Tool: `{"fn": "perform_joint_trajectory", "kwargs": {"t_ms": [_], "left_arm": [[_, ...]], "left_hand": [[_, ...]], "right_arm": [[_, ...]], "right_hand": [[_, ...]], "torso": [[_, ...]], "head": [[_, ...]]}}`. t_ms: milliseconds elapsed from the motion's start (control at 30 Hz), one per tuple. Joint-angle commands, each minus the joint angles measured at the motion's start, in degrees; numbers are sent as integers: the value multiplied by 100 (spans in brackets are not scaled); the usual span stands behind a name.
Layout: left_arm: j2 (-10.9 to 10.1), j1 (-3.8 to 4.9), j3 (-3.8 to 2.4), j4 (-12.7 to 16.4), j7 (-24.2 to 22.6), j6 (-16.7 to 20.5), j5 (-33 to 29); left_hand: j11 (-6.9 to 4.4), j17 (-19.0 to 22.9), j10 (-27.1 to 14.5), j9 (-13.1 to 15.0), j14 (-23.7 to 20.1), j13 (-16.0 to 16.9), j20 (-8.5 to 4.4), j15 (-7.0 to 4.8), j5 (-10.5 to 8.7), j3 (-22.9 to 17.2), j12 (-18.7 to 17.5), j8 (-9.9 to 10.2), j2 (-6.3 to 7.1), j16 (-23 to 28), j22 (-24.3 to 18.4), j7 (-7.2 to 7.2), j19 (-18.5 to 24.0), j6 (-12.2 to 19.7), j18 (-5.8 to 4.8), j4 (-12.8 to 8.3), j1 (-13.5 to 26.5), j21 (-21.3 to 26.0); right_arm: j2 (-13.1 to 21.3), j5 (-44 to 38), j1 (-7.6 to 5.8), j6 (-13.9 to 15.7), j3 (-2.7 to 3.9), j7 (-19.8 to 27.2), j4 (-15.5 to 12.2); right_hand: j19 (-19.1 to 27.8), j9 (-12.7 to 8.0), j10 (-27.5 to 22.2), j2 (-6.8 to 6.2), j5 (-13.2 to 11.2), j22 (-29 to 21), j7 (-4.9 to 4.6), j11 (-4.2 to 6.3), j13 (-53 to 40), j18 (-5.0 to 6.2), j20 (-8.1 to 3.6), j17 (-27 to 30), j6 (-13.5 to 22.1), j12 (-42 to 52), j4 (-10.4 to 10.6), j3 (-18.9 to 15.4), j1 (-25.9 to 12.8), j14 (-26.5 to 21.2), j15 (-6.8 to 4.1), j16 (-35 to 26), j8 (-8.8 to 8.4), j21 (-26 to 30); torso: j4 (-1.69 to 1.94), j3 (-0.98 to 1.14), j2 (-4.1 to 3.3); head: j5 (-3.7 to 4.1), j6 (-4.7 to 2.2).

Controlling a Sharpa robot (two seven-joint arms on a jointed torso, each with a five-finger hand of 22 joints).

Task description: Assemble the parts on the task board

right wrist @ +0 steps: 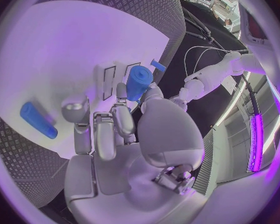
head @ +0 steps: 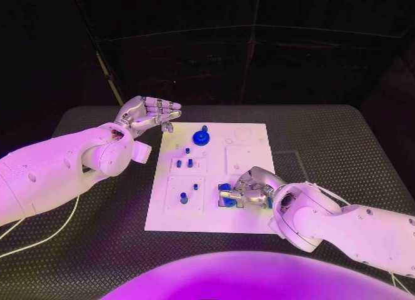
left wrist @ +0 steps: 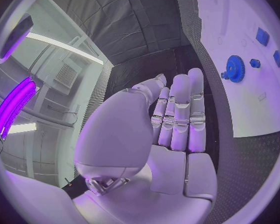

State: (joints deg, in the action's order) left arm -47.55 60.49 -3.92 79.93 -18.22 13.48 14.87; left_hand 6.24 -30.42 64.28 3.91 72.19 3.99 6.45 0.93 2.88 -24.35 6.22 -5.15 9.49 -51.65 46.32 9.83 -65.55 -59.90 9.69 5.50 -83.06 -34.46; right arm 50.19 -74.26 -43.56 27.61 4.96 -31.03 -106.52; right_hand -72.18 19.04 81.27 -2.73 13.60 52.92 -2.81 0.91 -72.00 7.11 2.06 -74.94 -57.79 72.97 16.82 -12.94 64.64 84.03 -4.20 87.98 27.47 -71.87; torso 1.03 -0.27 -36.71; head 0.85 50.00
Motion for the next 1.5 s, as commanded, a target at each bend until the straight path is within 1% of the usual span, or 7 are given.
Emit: {"fn": "perform_joint_trajectory", "kwargs": {"t_ms": [33, 200, 333, 533, 733, 1033, 1500], "left_arm": [[0, 8, -5, 17, -6, -65, -30], [-3, 8, -5, 21, 0, -73, -30], [-6, 8, -5, 24, 1, -78, -30], [-11, 8, -6, 27, 2, -78, -30], [-21, 8, -6, 29, 3, -76, -30], [-17, 8, -6, 24, 2, -78, -30], [-38, 8, -6, 32, 5, -68, -30]], "left_hand": [[-7, 8, -23, -2, -9, -2, 31, 8, -5, -5, 22, 8, -27, 18, -7, 10, -9, -34, 79, -30, -31, 36], [-6, 9, -26, -3, -9, -2, 31, 8, -6, -3, 22, 10, -24, 18, -8, 12, -10, -31, 79, -29, -26, 37], [-6, 9, -26, -3, -9, -2, 31, 8, -6, -3, 22, 10, -24, 18, -8, 12, -10, -31, 79, -29, -26, 37], [-4, 11, -30, -4, -9, -3, 31, 10, -6, 1, 23, 12, -20, 19, -8, 16, -10, -26, 78, -28, -19, 39], [-4, 11, -30, -4, -9, -3, 31, 10, -6, 1, 23, 12, -20, 19, -8, 16, -10, -26, 78, -28, -19, 39], [-4, 11, -30, -4, -9, -3, 31, 10, -6, 1, 23, 12, -20, 19, -8, 16, -10, -26, 78, -28, -19, 39], [-4, 11, -30, -4, -9, -3, 31, 10, -6, 1, 23, 12, -20, 19, -8, 16, -10, -26, 78, -28, -19, 39]], "right_arm": [[-22, -28, -7, 87, 3, 56, 2], [-42, -38, -8, 51, 3, 96, 18], [-50, -61, -8, 49, 3, 104, 23], [-34, -133, -8, 33, 3, 134, -9], [40, -328, -7, -18, 3, 259, -103], [86, -779, -7, -81, 3, 186, -122], [96, -1089, -7, -49, 3, 130, -120]], "right_hand": [[64, 14, -28, -175, -386, -34, -48, 3, 48, -19, 0, -960, 11, -73, 15, 61, -211, 492, -22, -26, -17, 33], [118, 33, -147, -574, -643, -133, -60, -13, 264, -2, 10, -905, 51, -325, 22, 189, -504, 480, -12, -53, -24, 97], [126, 38, -163, -625, -677, -149, -63, -16, 295, 1, 12, -897, 59, -364, 25, 201, -558, 479, -10, -58, -24, 109], [115, 60, -144, -495, -451, -139, -59, -12, 280, 0, 14, -912, 54, -372, 6, 365, -283, 482, -11, -53, -7, 112], [86, 104, -89, -316, 20, -103, -41, 10, 192, -6, -2, -938, 34, -319, -302, 582, 843, 489, -31, -43, 32, 105], [39, 121, -41, -80, -441, -16, -10, 46, 87, -23, -34, -1026, -26, -243, -840, 841, 1832, 505, -63, -5, 60, 65], [27, 115, 5, -56, -496, 11, -4, 50, 1, -28, -36, -1058, -72, -163, -899, 852, 1912, 511, -64, 9, 61, 53]], "torso": [[0, -2, 3], [-4, -2, 4], [-3, -1, 5], [-6, 3, 2], [-10, 5, 3], [3, 1, 7], [-5, 0, 1]], "head": [[-10, 0], [-5, 0], [-7, 0], [-8, 0], [1, 0], [30, 0], [24, 0]]}}
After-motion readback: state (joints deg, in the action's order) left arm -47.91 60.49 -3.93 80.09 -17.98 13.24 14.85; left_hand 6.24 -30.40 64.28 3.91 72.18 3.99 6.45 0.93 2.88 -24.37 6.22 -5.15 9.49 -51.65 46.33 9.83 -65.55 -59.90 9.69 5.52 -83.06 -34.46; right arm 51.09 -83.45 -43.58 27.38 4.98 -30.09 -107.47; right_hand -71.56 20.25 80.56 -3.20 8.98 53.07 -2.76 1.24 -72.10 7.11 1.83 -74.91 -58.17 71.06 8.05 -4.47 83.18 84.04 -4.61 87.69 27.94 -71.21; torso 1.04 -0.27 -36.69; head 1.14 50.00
